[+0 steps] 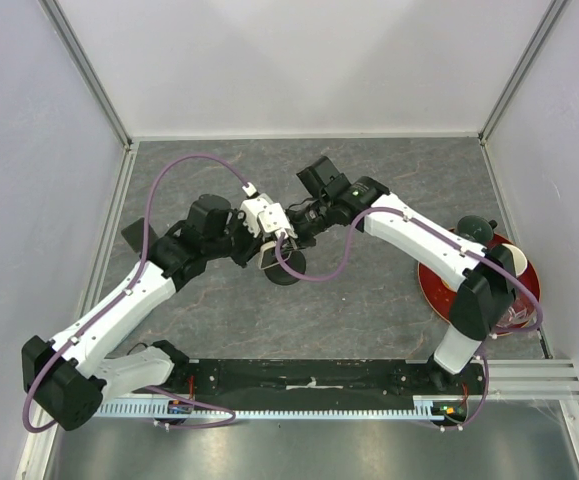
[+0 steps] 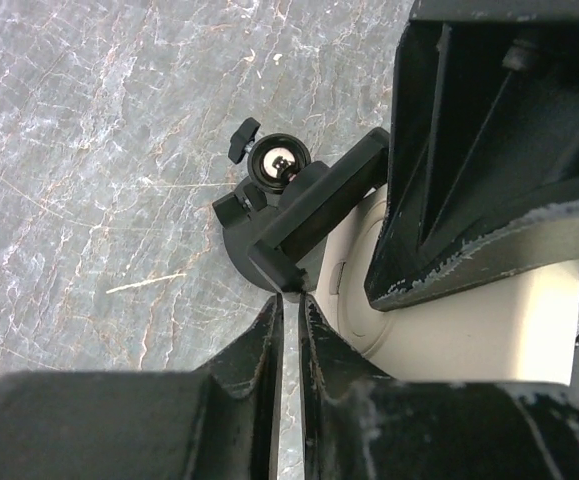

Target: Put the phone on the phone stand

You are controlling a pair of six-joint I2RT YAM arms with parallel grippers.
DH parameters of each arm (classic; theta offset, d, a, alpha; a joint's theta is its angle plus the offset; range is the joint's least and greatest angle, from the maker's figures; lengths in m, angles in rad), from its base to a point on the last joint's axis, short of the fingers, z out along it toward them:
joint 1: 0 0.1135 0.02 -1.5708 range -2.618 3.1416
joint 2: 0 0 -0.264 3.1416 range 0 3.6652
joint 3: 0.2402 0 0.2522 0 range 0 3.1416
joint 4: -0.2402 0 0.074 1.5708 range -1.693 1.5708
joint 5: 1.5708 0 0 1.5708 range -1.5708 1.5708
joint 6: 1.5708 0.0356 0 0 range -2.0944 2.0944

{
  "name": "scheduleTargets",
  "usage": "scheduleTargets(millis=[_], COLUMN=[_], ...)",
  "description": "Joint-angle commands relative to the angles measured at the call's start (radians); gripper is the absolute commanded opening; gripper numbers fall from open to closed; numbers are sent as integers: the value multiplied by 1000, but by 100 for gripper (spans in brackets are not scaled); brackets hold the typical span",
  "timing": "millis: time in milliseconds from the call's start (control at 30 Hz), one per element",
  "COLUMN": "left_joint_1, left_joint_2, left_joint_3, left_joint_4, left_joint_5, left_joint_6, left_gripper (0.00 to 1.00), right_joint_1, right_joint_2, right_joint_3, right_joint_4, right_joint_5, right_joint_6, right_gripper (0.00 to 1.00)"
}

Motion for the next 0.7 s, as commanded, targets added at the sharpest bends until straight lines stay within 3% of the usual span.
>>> scheduleTargets(millis=[0, 167, 467, 667], left_joint_1=[-23, -23, -23, -23], left_joint_2=[-4, -27, -52, -74], left_joint_3=[-15, -24, -40, -24], left_joint_4=[-28, -28, -23, -57], left_joint_5=[124, 152, 150, 121], left_joint_6=[158, 157, 103, -15], left_gripper=[2, 2, 2, 2], right_joint_1=[-9, -37, -23, 41], right_joint_2=[47, 90, 89, 35], right_joint_3=[109, 123, 77, 83], right_joint_4=[-9, -49, -53, -46], right_joint_5=[4, -83, -185, -71], right_joint_6=[-120, -201, -175, -129], right_gripper=[0, 0, 0, 0])
